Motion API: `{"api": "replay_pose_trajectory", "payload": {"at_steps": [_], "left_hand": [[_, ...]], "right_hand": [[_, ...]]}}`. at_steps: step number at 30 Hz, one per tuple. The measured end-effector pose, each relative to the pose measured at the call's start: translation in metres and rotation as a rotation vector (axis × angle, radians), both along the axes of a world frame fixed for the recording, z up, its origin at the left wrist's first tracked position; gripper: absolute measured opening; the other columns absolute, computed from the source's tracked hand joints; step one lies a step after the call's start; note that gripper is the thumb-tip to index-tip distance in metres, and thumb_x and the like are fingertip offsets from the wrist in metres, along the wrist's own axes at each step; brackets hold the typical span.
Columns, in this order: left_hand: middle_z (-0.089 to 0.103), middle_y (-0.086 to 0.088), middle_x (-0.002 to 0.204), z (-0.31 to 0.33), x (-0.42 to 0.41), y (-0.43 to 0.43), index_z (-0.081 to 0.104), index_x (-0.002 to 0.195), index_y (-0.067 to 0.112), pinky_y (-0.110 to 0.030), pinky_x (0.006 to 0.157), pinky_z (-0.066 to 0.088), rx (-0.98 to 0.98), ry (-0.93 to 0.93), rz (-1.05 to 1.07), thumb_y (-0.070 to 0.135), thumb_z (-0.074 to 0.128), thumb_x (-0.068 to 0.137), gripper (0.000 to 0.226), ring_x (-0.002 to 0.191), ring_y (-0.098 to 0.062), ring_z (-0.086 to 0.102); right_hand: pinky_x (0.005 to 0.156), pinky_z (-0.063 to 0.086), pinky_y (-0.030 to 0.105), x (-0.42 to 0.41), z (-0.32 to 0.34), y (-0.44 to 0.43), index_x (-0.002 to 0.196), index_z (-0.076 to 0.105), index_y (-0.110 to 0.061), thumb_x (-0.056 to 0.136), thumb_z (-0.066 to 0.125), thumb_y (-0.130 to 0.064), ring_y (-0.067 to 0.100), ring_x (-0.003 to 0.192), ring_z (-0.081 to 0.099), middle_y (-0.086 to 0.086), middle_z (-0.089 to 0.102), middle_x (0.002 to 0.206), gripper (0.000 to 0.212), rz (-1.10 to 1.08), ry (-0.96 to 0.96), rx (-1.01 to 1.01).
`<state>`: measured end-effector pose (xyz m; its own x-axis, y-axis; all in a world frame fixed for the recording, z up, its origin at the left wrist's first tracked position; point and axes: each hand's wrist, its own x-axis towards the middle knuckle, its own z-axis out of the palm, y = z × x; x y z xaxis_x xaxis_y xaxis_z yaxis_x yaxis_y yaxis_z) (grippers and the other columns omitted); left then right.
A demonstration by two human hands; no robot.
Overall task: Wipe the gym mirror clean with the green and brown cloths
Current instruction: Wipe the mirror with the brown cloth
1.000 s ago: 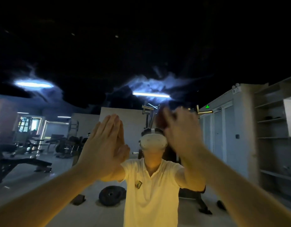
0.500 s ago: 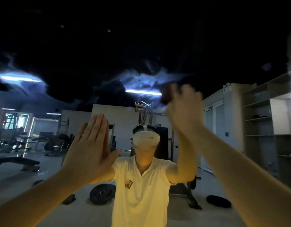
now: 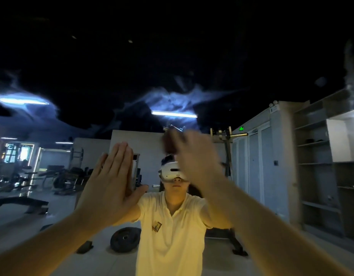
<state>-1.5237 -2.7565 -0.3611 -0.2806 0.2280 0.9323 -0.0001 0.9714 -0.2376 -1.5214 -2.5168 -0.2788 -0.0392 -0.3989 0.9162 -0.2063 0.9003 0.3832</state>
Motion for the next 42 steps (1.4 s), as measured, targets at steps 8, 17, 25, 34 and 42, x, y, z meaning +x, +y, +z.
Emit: {"api": "replay_pose_trajectory", "payload": {"at_steps": [8, 17, 25, 34, 42], "left_hand": [[0.002, -0.019, 0.172, -0.003, -0.008, 0.002, 0.006, 0.163, 0.000, -0.058, 0.126, 0.017, 0.002, 0.017, -0.038, 0.076, 0.018, 0.099, 0.100, 0.160, -0.032, 0.003], [0.032, -0.017, 0.165, 0.021, 0.012, -0.024, 0.033, 0.158, 0.003, -0.051, 0.124, 0.018, -0.069, 0.018, -0.074, 0.070, 0.036, 0.095, 0.092, 0.152, -0.032, 0.032], [0.026, -0.020, 0.167, 0.026, 0.005, -0.030, 0.026, 0.159, -0.001, -0.047, 0.125, 0.016, -0.063, 0.043, -0.069, 0.072, 0.027, 0.097, 0.096, 0.154, -0.033, 0.027], [0.021, -0.018, 0.169, 0.023, 0.003, -0.024, 0.025, 0.160, 0.000, -0.039, 0.129, 0.001, -0.005, 0.026, -0.079, 0.070, 0.032, 0.096, 0.095, 0.157, -0.030, 0.020], [0.007, -0.015, 0.172, 0.019, -0.004, -0.026, 0.009, 0.164, 0.004, -0.050, 0.128, 0.011, -0.007, 0.006, -0.063, 0.079, 0.022, 0.096, 0.102, 0.160, -0.027, 0.004]], "right_hand": [[0.096, 0.041, 0.049, -0.013, 0.025, 0.111, 0.153, 0.038, -0.006, 0.104, 0.046, -0.032, 0.042, 0.108, 0.051, 0.026, 0.048, 0.125, 0.056, -0.141, 0.068, -0.812], [0.102, 0.046, 0.043, 0.003, 0.028, -0.084, 0.153, 0.038, -0.009, 0.091, 0.069, -0.030, 0.029, 0.116, 0.055, 0.017, 0.053, 0.132, 0.072, 0.033, 0.021, -0.268], [0.097, 0.043, 0.044, 0.006, 0.078, 0.031, 0.154, 0.037, -0.011, 0.097, 0.057, -0.029, 0.033, 0.113, 0.053, 0.018, 0.050, 0.129, 0.063, -0.270, 0.160, -0.526], [0.092, 0.048, 0.053, -0.065, 0.049, -0.045, 0.151, 0.038, -0.020, 0.080, 0.069, -0.035, 0.034, 0.109, 0.057, 0.016, 0.052, 0.127, 0.078, -0.122, 0.025, -0.004], [0.090, 0.045, 0.044, 0.001, 0.076, 0.039, 0.142, 0.049, -0.005, 0.101, 0.050, -0.025, 0.035, 0.107, 0.057, 0.020, 0.054, 0.123, 0.046, -0.111, 0.139, -0.738]]}}
